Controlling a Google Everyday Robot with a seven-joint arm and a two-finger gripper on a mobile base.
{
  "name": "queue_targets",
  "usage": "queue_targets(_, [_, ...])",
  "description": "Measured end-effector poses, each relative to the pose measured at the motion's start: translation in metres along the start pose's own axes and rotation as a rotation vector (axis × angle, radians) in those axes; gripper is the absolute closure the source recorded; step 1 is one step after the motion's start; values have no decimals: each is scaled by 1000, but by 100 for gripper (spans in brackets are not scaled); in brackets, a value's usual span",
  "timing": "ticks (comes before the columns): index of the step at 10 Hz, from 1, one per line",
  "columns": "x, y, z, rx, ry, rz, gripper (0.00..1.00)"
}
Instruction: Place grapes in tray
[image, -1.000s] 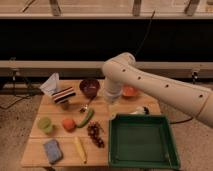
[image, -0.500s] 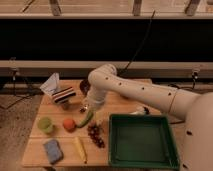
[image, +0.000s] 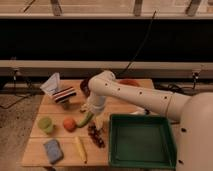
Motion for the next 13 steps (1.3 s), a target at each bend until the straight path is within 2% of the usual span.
queue_targets(5, [3,25,19,-23,-22,-14,20])
queue_targets(13, [10,42,51,-58,-58,-9,20])
